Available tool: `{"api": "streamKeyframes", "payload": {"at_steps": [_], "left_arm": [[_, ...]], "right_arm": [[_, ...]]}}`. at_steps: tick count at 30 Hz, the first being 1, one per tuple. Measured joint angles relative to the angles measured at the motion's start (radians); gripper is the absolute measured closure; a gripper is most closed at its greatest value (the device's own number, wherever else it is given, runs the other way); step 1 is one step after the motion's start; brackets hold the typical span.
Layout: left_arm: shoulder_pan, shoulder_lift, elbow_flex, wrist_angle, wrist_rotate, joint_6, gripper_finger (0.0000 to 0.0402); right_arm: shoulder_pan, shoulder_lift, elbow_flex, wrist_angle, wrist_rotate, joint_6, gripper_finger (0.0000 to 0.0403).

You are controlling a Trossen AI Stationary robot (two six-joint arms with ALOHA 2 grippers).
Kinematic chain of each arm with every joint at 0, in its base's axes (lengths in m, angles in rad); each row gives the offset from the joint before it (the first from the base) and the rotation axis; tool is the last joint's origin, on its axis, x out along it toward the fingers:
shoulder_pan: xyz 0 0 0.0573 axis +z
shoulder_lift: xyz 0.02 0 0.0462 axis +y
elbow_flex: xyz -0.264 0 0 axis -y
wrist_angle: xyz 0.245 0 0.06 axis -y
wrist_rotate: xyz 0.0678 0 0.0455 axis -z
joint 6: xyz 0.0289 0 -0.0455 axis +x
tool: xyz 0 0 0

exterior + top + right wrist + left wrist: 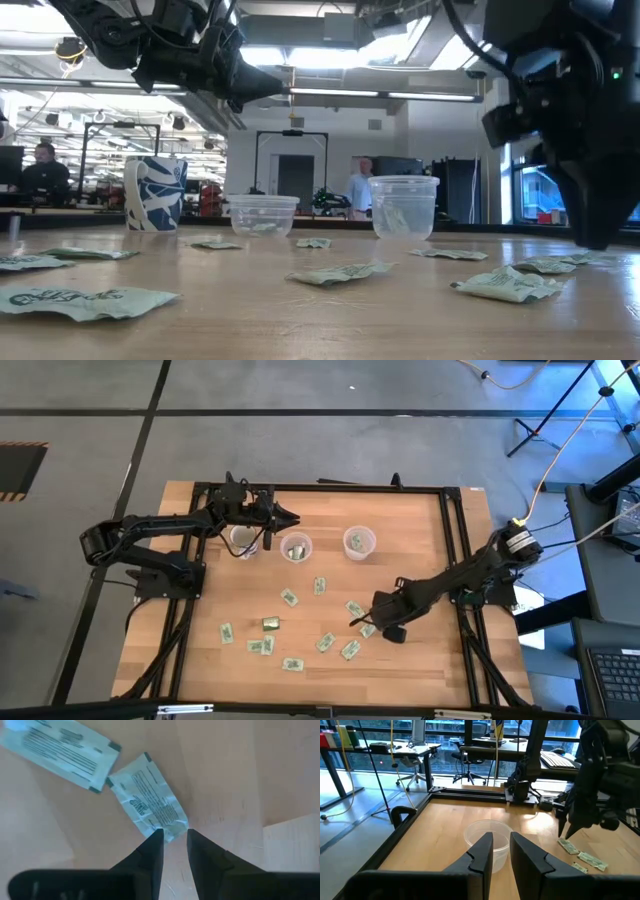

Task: Pick and place items into bin
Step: Put the white stevia packet into the right transparent bin

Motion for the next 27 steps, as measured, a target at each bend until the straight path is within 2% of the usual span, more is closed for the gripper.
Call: {"api": "streamKeyframes", "payload": {"at_steps": [8,17,27], "left_arm": [[0.000,0.000,0.000,0.000,0.000,0.000,0.0341],[0.000,0.000,0.000,0.000,0.000,0.000,0.0341],[0.000,0.000,0.000,0.000,0.000,0.000,0.0341]], "right_arm": [[0.000,0.057,0.005,0.006,-0.004,-0.023,0.0315],[-0.022,0.061,0.003,0.011,-0.032,-0.037,0.0320],[-0.054,0.062,0.001,0.007,-0.057,-0.052,0.0396]]}}
